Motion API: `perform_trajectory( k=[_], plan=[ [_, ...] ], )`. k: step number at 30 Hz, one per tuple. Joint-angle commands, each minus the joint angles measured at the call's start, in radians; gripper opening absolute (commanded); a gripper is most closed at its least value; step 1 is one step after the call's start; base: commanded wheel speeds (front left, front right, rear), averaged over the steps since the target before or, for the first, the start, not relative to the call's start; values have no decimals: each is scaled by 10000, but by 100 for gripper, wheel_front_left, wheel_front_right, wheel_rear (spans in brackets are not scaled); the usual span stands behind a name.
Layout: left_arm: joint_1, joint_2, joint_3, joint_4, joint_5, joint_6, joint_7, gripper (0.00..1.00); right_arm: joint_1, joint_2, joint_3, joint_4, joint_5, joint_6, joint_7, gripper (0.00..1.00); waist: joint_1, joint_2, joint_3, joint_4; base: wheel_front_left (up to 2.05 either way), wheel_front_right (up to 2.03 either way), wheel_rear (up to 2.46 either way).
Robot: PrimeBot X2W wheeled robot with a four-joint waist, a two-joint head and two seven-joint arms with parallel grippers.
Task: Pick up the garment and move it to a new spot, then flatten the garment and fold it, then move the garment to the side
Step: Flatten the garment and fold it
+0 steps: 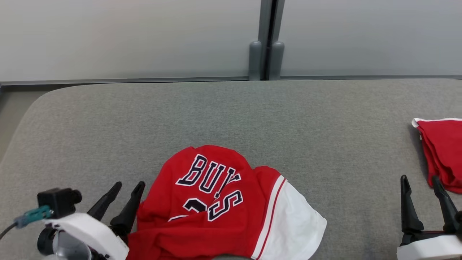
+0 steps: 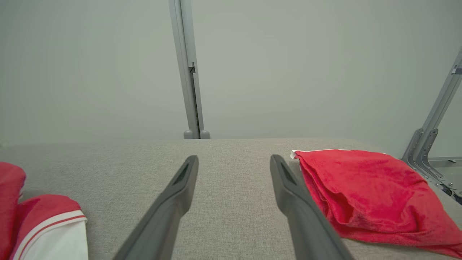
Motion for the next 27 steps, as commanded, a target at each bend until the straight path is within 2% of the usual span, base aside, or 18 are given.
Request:
perform_trajectory(
  k=[1,5,7,12,13,14,16,19,24,27],
  plan=[
    [-158,54,-22,110,9,-65,56,100,-48,-60,-13,35,72,-3,-51,100,0,0,142,-250,0,0,0],
    [-1143,-141,-410,1298,-84,-118,950,100,-217,-62,119,55,153,-3,-51,100,0,0,311,-903,0,0,0],
    [-1423,-226,-637,1725,-266,-301,1438,100,-251,-66,57,53,215,-3,-51,100,0,0,360,-1233,0,0,0],
    [-1620,-19,-1067,2484,-540,-699,2514,100,-269,-55,-28,96,320,-3,-51,100,0,0,430,-1894,0,0,0],
    [-1634,-52,-1106,2597,-577,-737,2597,89,-282,-57,-24,95,346,-3,-51,100,0,0,443,-2014,0,0,0],
    [-1675,-110,-1101,2692,-647,-803,2610,0,-298,-57,-23,85,364,-3,-51,100,0,0,463,-2119,0,0,0],
    [-1759,-93,-1240,2768,-594,-1121,2640,0,-325,-57,-29,91,404,-3,-51,100,0,0,470,-2322,0,0,0],
    [-2127,-236,-1266,2622,-246,-1400,2043,0,-362,-57,-86,89,425,-3,-51,100,0,0,488,-2512,0,0,0],
    [-2800,-575,-1331,2529,660,-1542,739,0,-378,-57,-147,49,412,-3,-51,100,0,0,480,-2676,0,0,0],
    [-3207,-659,-1483,2737,1076,-1523,500,0,-408,-57,-157,55,382,-3,-51,100,0,0,454,-2747,0,0,0]
  ],
)
